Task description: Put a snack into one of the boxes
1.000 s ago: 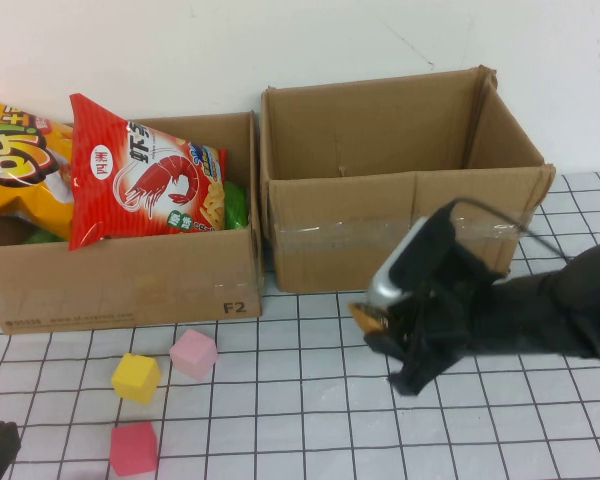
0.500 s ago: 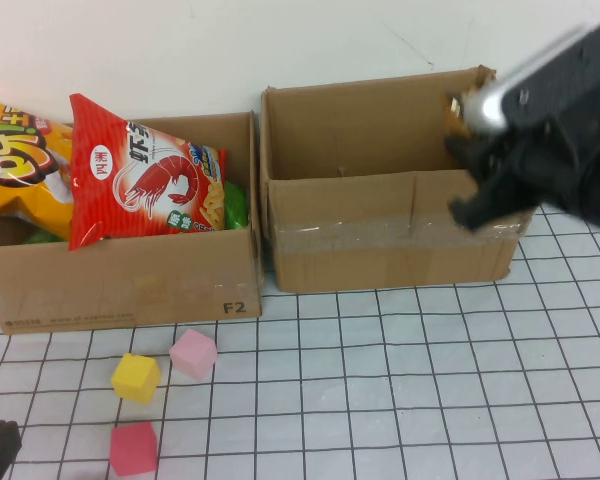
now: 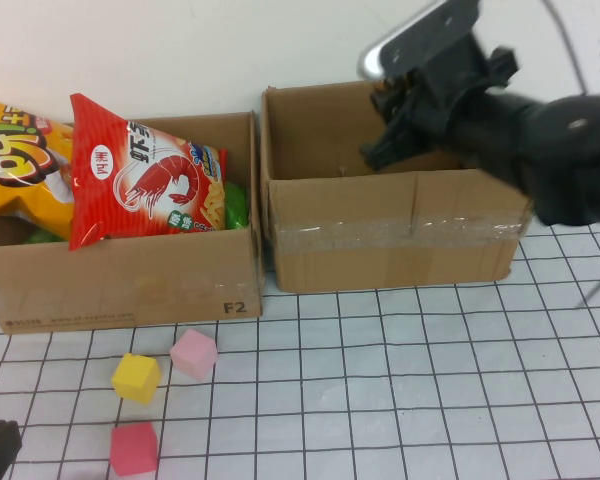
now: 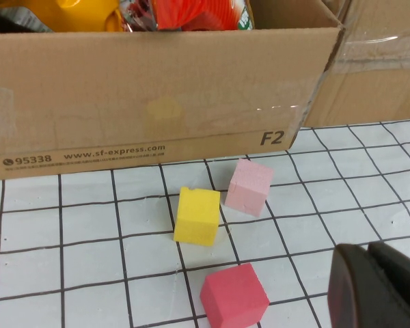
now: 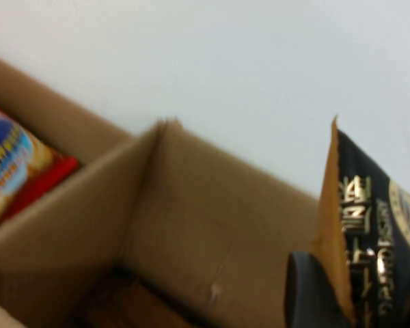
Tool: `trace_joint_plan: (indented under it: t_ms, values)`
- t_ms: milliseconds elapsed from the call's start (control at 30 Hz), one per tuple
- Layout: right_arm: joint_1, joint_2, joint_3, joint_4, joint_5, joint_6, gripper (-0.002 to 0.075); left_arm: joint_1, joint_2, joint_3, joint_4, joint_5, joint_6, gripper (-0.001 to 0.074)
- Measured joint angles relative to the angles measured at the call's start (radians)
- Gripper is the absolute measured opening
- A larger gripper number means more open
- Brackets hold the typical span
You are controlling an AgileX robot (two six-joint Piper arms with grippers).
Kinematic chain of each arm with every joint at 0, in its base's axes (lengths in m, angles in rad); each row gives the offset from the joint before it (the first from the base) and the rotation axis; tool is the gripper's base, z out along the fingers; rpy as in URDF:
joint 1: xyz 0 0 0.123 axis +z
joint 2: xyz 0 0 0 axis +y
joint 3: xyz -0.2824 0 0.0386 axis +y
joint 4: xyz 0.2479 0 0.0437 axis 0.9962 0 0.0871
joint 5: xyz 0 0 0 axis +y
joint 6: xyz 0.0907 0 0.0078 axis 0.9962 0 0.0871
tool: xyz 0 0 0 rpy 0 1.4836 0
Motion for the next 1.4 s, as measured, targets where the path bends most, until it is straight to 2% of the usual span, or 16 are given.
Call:
trace_joint_plan:
  t_ms: [200, 367, 467, 567, 633, 700, 900, 967, 1067, 1167, 1267, 1400]
  values:
    - [0.000, 0.081, -0.019, 0.076, -0.028, 0.058, 0.0318, 0.000, 0.000, 0.000, 0.000, 0.000, 0.000, -0.0002]
    - [-0.018, 0.083, -0.022, 0.159, -0.028, 0.081, 0.0515, 0.000, 0.000, 0.000, -0.001, 0.000, 0.000, -0.0001]
    - [-0.046, 0.083, -0.022, 0.184, 0.015, 0.084, 0.0549, 0.000, 0.000, 0.000, -0.001, 0.000, 0.000, -0.0001]
    - [-0.069, 0.081, -0.022, 0.211, 0.085, 0.084, 0.0540, 0.000, 0.000, 0.000, -0.001, 0.000, 0.000, -0.0001]
    - [-0.075, 0.069, -0.022, 0.220, 0.135, 0.084, 0.0511, 0.000, 0.000, 0.000, -0.001, 0.000, 0.014, -0.0001]
    - [-0.076, 0.041, -0.022, 0.222, 0.192, 0.061, 0.0447, 0.000, 0.000, 0.000, -0.001, -0.008, 0.031, -0.0001]
    - [-0.076, -0.118, -0.022, 0.215, 0.373, -0.063, 0.0113, 0.000, 0.000, -0.038, 0.014, -0.120, 0.046, -0.0001]
    - [-0.076, -0.183, -0.022, 0.202, 0.418, -0.078, 0.0052, 0.000, 0.000, -0.071, 0.062, -0.159, 0.044, -0.0001]
    - [-0.076, -0.263, -0.022, 0.159, 0.477, -0.071, 0.0014, 0.000, 0.002, -0.129, 0.211, -0.198, -0.022, -0.0001]
    - [-0.076, -0.326, -0.023, 0.051, 0.553, 0.012, 0.0005, 0.000, 0.012, -0.168, 0.436, -0.190, -0.158, -0.0001]
    - [-0.076, -0.379, -0.025, -0.131, 0.702, 0.170, 0.0001, 0.000, 0.024, -0.177, 0.652, -0.143, -0.343, -0.0001]
    - [-0.076, -0.428, -0.028, -0.484, 0.930, 0.454, 0.0000, 0.000, 0.026, -0.177, 0.875, -0.018, -0.620, -0.0001]
